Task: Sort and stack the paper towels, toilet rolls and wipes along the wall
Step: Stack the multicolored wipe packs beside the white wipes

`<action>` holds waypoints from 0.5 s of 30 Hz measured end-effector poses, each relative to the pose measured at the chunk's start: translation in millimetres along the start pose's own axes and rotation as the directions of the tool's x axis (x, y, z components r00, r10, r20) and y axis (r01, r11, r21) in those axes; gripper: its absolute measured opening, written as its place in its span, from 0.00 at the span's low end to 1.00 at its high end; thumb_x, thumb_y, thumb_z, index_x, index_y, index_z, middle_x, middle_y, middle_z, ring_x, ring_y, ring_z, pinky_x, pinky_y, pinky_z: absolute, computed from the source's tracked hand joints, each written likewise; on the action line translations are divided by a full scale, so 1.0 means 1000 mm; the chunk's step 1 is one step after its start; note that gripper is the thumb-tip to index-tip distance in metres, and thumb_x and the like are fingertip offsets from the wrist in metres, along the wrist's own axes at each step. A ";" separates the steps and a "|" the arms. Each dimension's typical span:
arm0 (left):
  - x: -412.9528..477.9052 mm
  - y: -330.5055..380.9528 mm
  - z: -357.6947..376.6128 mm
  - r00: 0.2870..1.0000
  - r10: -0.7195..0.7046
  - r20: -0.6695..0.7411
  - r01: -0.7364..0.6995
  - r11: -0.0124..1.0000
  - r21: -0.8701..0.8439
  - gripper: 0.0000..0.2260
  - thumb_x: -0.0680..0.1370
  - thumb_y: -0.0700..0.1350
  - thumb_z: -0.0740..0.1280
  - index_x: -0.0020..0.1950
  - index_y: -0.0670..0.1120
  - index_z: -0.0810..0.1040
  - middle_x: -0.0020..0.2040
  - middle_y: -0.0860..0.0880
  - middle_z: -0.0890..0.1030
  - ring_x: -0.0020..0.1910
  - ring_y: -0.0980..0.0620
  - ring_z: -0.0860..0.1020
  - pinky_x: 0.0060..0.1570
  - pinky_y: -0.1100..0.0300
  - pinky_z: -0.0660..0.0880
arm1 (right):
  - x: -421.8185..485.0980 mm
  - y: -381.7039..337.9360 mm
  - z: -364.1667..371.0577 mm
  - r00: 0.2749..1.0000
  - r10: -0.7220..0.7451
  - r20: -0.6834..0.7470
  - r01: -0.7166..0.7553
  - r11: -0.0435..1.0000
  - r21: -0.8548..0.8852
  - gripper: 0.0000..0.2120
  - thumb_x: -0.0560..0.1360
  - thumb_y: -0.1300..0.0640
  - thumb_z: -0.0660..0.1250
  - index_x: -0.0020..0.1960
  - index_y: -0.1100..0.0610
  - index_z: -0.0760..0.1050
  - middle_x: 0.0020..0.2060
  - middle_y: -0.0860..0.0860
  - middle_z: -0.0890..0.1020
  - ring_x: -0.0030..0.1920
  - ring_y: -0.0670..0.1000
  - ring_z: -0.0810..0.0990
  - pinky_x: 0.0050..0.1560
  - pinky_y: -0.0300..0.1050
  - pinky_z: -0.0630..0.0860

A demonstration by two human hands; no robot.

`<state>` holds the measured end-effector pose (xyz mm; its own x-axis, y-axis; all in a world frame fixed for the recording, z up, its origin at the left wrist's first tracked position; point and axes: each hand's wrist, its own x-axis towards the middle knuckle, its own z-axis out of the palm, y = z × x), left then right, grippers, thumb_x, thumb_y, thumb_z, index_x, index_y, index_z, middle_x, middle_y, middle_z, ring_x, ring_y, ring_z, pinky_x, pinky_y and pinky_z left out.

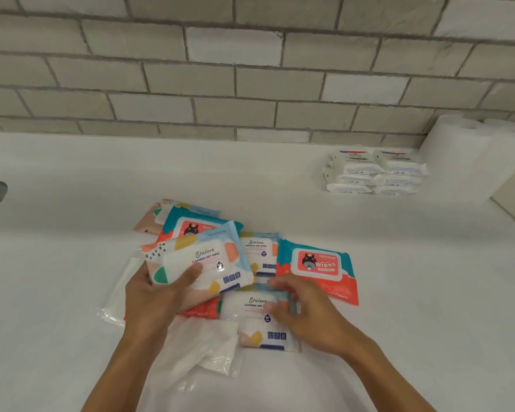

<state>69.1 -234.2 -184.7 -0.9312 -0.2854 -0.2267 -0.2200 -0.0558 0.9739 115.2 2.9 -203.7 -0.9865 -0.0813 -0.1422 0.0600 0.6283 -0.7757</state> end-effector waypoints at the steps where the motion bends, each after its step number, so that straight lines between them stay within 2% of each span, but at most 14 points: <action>1: -0.001 0.001 0.001 1.000 -0.001 -0.001 0.001 1.000 -0.002 0.19 0.66 0.47 0.79 0.51 0.55 0.75 0.46 0.58 0.79 0.47 0.52 0.81 0.41 0.55 0.80 | -0.001 -0.003 0.004 0.999 0.001 0.033 0.002 0.996 -0.086 0.23 0.74 0.44 0.71 0.66 0.40 0.68 0.60 0.35 0.69 0.62 0.42 0.65 0.61 0.36 0.70; 3: -0.001 -0.001 0.003 1.000 -0.003 -0.008 0.003 1.000 0.015 0.22 0.67 0.48 0.79 0.56 0.54 0.74 0.49 0.56 0.79 0.49 0.50 0.80 0.41 0.55 0.80 | -0.002 -0.008 0.009 0.997 -0.012 0.074 0.029 0.971 -0.238 0.31 0.71 0.39 0.71 0.70 0.38 0.62 0.62 0.34 0.66 0.62 0.42 0.59 0.64 0.40 0.66; 6: -0.003 -0.004 0.005 1.000 0.011 0.002 -0.011 1.000 0.003 0.22 0.67 0.47 0.79 0.57 0.53 0.74 0.47 0.59 0.78 0.47 0.54 0.80 0.35 0.60 0.77 | -0.001 -0.008 0.014 0.995 -0.002 0.102 0.042 0.916 -0.398 0.38 0.70 0.33 0.67 0.74 0.38 0.55 0.71 0.37 0.61 0.68 0.46 0.56 0.70 0.47 0.59; 8: -0.004 -0.007 0.006 1.000 0.010 -0.003 -0.010 1.000 0.017 0.22 0.67 0.48 0.79 0.57 0.54 0.74 0.47 0.59 0.77 0.47 0.52 0.79 0.35 0.61 0.76 | 0.000 -0.007 0.013 0.992 0.041 0.120 0.014 0.907 -0.421 0.40 0.70 0.31 0.66 0.75 0.38 0.52 0.74 0.38 0.57 0.72 0.48 0.53 0.74 0.53 0.55; 12: -0.004 -0.011 0.009 1.000 0.006 -0.019 -0.005 0.999 0.044 0.24 0.67 0.49 0.79 0.59 0.54 0.73 0.55 0.54 0.77 0.52 0.50 0.77 0.44 0.56 0.77 | 0.003 -0.009 0.009 0.991 0.067 0.115 -0.005 0.883 -0.469 0.43 0.68 0.32 0.68 0.76 0.39 0.51 0.74 0.40 0.59 0.72 0.50 0.54 0.74 0.54 0.56; 15: -0.006 -0.010 0.011 1.000 0.007 -0.023 -0.006 0.999 0.040 0.24 0.69 0.48 0.78 0.60 0.54 0.71 0.55 0.55 0.74 0.52 0.51 0.74 0.43 0.57 0.75 | 0.007 -0.018 0.003 0.976 0.154 0.151 -0.058 0.861 -0.505 0.47 0.66 0.32 0.71 0.77 0.41 0.49 0.77 0.45 0.55 0.77 0.56 0.47 0.76 0.60 0.47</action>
<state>73.4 -222.1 -193.1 -0.9257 -0.3079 -0.2197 -0.2258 -0.0161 0.9740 107.2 -11.1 -192.6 -0.9309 -0.0992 -0.3515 0.0321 0.9364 -0.3493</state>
